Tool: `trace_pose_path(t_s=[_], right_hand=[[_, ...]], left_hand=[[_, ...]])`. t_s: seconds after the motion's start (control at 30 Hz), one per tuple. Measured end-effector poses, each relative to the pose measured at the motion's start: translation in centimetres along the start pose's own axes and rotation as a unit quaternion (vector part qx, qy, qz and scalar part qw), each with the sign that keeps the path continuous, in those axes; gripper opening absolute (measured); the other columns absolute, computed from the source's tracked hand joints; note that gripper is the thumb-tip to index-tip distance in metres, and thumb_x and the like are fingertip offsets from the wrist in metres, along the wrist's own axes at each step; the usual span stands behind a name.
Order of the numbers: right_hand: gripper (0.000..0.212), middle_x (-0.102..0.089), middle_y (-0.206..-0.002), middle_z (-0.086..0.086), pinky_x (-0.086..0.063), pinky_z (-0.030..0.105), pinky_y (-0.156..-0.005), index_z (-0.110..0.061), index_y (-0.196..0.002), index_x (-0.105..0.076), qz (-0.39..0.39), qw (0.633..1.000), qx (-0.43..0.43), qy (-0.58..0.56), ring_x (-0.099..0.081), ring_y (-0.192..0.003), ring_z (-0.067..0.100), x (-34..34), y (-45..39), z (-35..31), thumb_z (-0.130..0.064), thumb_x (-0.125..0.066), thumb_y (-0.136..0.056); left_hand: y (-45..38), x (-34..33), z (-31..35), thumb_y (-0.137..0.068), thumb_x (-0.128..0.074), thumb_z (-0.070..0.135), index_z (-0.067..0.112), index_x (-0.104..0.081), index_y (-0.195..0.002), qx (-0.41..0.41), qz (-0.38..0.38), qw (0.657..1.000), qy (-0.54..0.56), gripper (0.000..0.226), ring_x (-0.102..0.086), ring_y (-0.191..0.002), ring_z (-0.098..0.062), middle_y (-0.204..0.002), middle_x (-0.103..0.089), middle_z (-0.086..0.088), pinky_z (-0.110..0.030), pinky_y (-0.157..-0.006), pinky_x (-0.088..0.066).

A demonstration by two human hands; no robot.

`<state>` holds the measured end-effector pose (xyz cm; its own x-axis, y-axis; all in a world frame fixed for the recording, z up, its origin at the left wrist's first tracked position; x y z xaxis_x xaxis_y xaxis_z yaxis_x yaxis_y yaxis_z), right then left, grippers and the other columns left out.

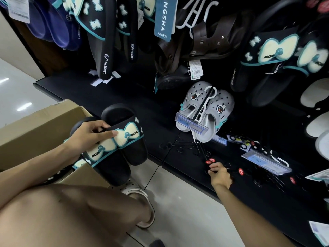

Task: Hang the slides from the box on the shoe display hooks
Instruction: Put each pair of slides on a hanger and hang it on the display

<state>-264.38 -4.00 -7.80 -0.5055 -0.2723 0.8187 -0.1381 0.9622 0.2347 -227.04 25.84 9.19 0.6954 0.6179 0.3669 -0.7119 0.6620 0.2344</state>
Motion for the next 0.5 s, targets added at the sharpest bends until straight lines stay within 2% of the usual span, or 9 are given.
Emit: trace_pose_path(t_s=[0.1, 0.2, 0.33, 0.4, 0.5], right_hand=[[0.021, -0.069, -0.088, 0.001, -0.044, 0.031, -0.076, -0.013, -0.095, -0.066, -0.007, 0.998, 0.024, -0.066, -0.067, -0.091, 0.026, 0.1, 0.1, -0.4, 0.004, -0.071, -0.084], [0.018, -0.066, -0.079, -0.003, -0.055, 0.042, -0.083, -0.012, -0.090, -0.066, -0.009, 0.993, 0.043, -0.107, -0.068, -0.083, 0.024, 0.2, 0.3, -0.4, 0.001, -0.075, -0.082], [0.009, -0.070, -0.084, 0.004, -0.052, 0.037, -0.080, -0.009, -0.091, -0.068, 0.004, 0.989, 0.041, -0.139, -0.066, -0.081, 0.023, 1.2, 0.5, -1.0, -0.013, -0.075, -0.087], [0.008, -0.070, -0.087, 0.009, -0.051, 0.035, -0.079, -0.008, -0.092, -0.069, 0.012, 0.989, 0.033, -0.142, -0.065, -0.082, 0.025, 1.8, 0.3, -1.4, -0.007, -0.074, -0.086], [0.022, -0.065, -0.099, 0.014, -0.048, 0.031, -0.075, -0.014, -0.090, -0.067, 0.021, 0.991, 0.009, -0.136, -0.064, -0.087, 0.027, 2.7, -0.2, -2.2, 0.003, -0.077, -0.079]], left_hand=[[0.1, 0.0, 0.1, -0.077, -0.079, 0.030, 0.011, -0.065, -0.084, 0.001, -0.005, 1.000, -0.006, 0.025, -0.048, -0.067, -0.022, -0.073, -0.049, -0.007, -0.018, -0.048, -0.038], [0.2, 0.1, 0.4, -0.077, -0.079, 0.029, 0.010, -0.066, -0.085, -0.003, 0.000, 1.000, -0.009, 0.025, -0.049, -0.067, -0.022, -0.073, -0.050, -0.007, -0.016, -0.047, -0.038], [0.5, 0.2, 0.7, -0.079, -0.078, 0.028, 0.009, -0.065, -0.083, -0.004, -0.002, 1.000, -0.001, 0.023, -0.047, -0.066, -0.022, -0.073, -0.047, -0.008, -0.017, -0.046, -0.037], [0.7, 0.4, 0.9, -0.080, -0.078, 0.026, 0.011, -0.064, -0.080, -0.006, 0.002, 1.000, 0.007, 0.021, -0.044, -0.064, -0.021, -0.069, -0.043, -0.008, -0.015, -0.043, -0.034], [1.1, 0.6, 1.3, -0.080, -0.078, 0.024, 0.010, -0.064, -0.080, -0.011, 0.005, 1.000, 0.016, 0.020, -0.044, -0.051, -0.010, -0.063, -0.041, -0.005, -0.013, -0.041, -0.033]])
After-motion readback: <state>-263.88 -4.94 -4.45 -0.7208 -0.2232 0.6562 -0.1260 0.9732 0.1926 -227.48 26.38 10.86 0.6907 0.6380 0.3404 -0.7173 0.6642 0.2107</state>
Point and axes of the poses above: each hand's wrist, its own y-axis away from the middle knuckle, its own x-axis out of the back of the hand, z = x × y, the point moved 7 cm from there along -y, towards the middle knuckle
